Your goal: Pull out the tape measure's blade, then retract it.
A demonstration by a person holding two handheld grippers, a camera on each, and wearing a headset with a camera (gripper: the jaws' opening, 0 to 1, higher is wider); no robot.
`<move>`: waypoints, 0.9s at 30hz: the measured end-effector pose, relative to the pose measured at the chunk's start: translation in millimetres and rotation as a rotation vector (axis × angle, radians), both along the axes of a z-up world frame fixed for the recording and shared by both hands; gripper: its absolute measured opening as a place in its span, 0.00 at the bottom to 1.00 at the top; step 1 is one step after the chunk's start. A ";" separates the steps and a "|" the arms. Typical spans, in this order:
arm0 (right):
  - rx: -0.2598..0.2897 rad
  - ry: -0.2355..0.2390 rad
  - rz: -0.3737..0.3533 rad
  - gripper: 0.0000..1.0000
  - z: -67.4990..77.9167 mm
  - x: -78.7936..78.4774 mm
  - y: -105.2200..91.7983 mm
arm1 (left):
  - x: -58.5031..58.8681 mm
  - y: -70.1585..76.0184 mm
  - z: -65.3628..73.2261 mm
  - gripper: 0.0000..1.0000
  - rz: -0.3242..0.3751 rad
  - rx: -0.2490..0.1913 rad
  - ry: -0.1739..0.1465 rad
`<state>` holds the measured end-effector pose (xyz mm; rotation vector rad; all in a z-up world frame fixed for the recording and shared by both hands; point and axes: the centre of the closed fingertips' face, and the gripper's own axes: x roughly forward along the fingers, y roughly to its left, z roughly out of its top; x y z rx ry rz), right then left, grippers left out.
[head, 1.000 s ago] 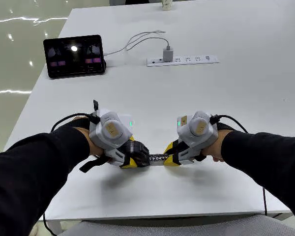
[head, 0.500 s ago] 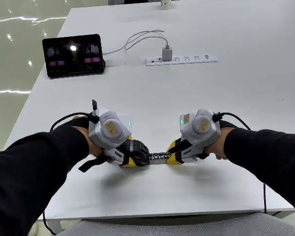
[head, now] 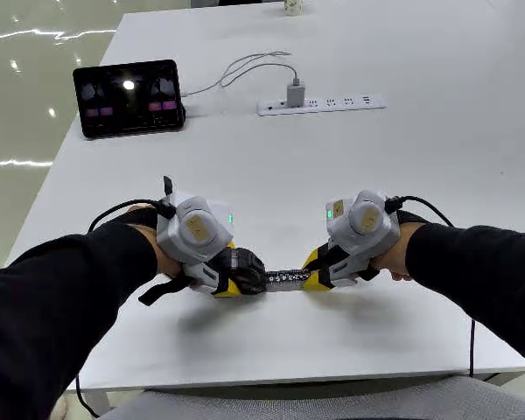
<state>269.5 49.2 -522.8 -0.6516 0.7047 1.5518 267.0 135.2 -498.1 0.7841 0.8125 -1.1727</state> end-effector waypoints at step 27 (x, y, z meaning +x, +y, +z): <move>-0.023 0.002 -0.004 0.10 1.0 4.0 -24.4 | 0.3 -1.2 -0.9 0.32 0.004 0.003 -0.002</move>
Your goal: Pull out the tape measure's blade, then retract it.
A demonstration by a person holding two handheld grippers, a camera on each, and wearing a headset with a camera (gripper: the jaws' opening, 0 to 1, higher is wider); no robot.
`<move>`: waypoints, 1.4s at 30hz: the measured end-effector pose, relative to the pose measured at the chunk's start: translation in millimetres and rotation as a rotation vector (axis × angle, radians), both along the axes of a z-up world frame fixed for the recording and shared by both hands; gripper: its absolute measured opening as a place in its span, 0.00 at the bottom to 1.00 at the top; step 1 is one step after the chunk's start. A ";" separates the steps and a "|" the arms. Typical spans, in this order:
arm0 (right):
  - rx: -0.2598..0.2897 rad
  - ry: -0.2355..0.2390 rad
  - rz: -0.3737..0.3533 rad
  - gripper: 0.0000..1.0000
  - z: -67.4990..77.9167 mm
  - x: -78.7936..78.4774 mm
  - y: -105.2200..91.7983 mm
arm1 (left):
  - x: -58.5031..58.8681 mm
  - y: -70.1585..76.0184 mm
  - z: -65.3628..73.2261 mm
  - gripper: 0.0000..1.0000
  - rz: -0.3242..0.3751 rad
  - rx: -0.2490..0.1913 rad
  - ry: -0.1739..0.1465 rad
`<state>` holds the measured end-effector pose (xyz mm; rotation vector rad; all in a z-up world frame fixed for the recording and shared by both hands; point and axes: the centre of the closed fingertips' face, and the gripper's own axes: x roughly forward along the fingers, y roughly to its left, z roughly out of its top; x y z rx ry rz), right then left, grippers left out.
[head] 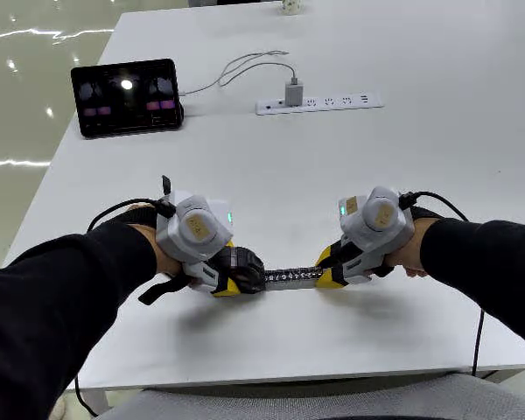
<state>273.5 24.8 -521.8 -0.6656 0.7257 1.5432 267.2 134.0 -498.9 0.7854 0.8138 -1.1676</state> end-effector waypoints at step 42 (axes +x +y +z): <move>-0.020 -0.004 -0.004 0.10 2.8 1.1 -32.2 | -1.1 -1.0 0.6 0.32 -0.001 0.000 0.002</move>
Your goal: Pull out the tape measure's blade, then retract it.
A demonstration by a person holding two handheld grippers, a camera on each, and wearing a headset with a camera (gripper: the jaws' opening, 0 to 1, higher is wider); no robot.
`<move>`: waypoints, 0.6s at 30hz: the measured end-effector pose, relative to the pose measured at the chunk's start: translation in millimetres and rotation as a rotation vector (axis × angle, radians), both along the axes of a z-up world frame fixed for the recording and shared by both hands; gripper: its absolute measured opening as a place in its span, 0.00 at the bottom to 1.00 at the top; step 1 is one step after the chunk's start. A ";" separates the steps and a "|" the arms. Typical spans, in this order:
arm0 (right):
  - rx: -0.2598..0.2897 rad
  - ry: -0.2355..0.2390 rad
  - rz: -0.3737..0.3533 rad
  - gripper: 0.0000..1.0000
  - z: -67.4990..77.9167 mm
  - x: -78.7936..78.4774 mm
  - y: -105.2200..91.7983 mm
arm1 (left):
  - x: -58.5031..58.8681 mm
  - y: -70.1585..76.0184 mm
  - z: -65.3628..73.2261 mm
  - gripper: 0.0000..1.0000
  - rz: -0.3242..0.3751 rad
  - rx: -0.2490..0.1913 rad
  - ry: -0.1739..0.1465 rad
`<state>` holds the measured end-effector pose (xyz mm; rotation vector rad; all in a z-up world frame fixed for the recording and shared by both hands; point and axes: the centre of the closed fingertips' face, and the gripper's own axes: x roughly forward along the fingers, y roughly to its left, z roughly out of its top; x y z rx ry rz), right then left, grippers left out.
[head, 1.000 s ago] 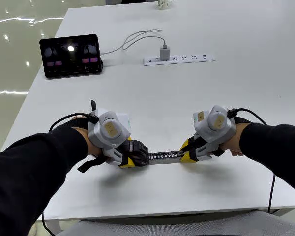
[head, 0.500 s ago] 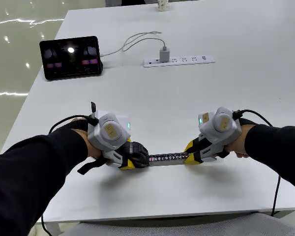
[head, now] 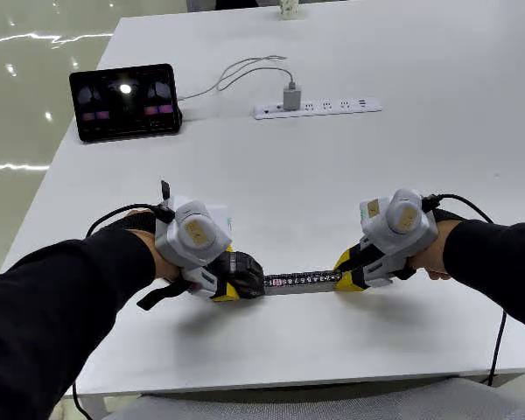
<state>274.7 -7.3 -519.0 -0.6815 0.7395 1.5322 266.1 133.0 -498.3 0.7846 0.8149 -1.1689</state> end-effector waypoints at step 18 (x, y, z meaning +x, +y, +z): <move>-0.007 0.001 -0.013 0.10 -0.8 2.6 -14.6 | 1.1 -1.0 -1.9 0.32 0.004 0.004 0.002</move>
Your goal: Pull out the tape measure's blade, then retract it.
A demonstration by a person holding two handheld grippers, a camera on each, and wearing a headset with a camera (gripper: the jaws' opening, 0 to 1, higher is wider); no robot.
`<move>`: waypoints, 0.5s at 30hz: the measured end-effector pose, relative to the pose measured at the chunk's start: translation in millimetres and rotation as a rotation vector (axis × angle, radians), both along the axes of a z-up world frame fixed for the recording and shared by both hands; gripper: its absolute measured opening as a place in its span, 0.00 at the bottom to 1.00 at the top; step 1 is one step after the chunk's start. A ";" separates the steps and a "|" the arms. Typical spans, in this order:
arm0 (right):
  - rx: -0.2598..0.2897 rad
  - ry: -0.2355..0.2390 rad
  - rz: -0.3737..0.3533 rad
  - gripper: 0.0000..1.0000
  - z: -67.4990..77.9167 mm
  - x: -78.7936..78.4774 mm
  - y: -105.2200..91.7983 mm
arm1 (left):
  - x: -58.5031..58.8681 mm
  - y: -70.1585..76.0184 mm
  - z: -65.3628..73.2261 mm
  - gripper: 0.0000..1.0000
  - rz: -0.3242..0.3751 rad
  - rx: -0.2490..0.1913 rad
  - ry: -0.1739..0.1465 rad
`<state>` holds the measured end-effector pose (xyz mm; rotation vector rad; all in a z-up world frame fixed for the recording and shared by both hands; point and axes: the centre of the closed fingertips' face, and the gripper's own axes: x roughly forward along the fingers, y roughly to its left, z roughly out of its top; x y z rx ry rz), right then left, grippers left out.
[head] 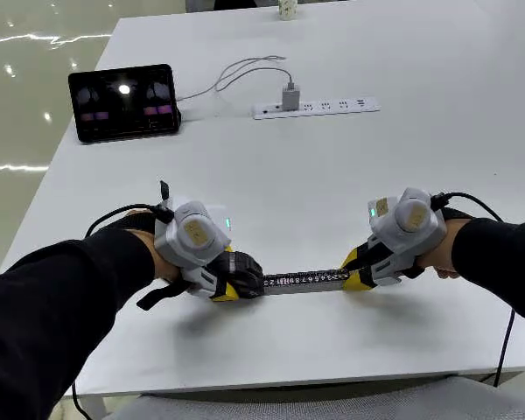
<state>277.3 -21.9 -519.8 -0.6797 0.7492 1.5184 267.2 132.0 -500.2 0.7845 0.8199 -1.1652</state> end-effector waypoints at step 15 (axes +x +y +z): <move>-0.014 0.006 -0.003 0.10 0.1 3.8 -11.8 | 0.8 -0.5 -0.3 0.32 0.001 0.000 0.000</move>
